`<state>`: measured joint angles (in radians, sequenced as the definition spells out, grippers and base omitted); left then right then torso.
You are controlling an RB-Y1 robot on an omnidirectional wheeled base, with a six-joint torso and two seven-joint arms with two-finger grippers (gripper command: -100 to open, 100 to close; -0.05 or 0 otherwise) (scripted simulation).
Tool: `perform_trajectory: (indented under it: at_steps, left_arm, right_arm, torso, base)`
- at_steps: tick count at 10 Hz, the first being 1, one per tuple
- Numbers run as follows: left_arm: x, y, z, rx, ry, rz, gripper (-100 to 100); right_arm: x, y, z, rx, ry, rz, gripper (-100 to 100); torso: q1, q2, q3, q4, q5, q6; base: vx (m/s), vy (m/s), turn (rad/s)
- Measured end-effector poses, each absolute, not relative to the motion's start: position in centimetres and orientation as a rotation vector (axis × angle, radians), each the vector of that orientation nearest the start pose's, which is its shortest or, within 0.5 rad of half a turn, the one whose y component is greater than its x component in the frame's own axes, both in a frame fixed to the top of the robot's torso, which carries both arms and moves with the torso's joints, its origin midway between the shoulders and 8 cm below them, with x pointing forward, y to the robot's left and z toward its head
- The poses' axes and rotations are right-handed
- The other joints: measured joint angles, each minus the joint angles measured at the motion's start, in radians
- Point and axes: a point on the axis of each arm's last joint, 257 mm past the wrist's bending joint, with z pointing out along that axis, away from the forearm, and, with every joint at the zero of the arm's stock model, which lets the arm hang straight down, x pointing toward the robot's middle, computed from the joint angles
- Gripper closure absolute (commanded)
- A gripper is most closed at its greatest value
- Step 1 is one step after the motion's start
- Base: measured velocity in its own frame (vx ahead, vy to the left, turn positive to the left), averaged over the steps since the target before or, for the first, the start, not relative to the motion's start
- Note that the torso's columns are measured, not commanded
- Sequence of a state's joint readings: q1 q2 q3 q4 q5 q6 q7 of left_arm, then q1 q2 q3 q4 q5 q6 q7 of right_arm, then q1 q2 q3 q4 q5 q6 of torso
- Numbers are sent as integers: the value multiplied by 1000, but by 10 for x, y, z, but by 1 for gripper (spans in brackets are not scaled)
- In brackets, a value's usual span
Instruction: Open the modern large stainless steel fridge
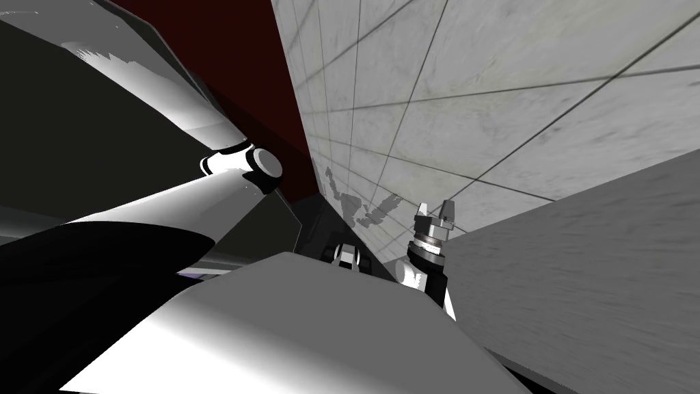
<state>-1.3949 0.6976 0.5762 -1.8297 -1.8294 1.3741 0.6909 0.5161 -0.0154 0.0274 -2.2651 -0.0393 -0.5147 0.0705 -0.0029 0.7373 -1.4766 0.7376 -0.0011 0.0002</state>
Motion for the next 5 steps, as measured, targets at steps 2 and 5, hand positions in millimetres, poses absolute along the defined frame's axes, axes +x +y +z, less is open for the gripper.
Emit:
perform_trajectory:
  at_steps: [2, 5]
  left_arm:
    - [49, 563, 341, -1162, -1124, -128, 0]
    - [49, 563, 341, -1162, -1124, -128, 0]
  right_arm:
    - [344, -276, 15, 661, 629, 1280, 0]
    - [344, -276, 15, 661, 629, 1280, 0]
  torso:
    - [2, 1, 1, 1, 1, 0]
    - [3, 1, 1, 0, 1, 0]
  base:
    - [0, 0, 0]
    - [0, 0, 0]
